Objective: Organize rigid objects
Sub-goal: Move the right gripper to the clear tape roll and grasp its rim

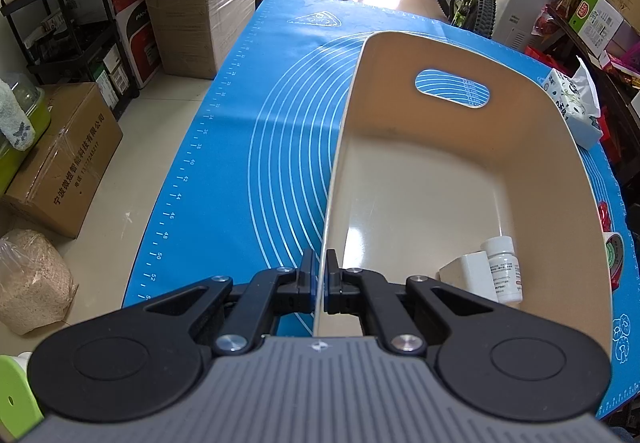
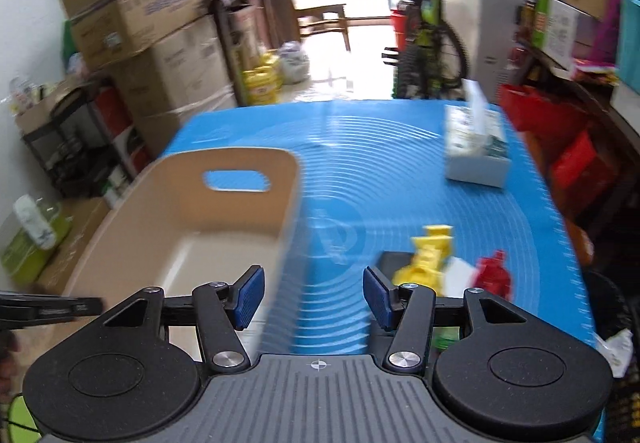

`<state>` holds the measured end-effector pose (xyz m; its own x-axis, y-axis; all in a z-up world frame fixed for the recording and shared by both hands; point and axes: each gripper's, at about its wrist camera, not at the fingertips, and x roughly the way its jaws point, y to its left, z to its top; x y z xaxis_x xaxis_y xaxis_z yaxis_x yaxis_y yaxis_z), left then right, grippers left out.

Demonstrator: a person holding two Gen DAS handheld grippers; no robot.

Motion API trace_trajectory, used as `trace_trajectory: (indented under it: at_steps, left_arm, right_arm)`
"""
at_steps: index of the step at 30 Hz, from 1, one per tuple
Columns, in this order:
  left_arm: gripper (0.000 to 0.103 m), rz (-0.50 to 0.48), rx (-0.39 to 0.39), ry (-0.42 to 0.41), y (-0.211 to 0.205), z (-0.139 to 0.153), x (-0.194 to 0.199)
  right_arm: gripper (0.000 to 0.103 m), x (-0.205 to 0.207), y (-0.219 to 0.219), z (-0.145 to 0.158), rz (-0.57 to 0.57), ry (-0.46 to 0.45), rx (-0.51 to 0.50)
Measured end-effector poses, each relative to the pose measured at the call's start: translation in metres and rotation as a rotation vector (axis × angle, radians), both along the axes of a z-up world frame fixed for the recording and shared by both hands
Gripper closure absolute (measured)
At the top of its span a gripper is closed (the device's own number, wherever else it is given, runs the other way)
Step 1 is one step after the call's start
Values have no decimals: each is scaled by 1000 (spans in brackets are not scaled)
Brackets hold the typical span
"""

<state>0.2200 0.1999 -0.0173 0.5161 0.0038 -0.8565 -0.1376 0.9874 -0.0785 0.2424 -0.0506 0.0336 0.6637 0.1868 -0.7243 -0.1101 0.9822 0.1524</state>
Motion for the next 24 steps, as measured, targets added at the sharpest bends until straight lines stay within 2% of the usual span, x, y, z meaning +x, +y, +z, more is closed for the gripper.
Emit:
trace_trajectory:
  at_steps: [10,17,21,24]
  left_arm:
    - [98,0,0,0,0,0,0]
    - [98,1,0,0,0,0,0]
    - [98,1,-1,0,0,0,0]
    - [98,0,0,0,0,0,0]
  right_arm:
    - [39,-4,-64,-55,-99,48,-46]
    - [40,-5,-62,-81,-66,81,-81]
    - [51,-5,-58,-91,-55,114,-94]
    - [53,-6,-57,-96,-46,129,-107]
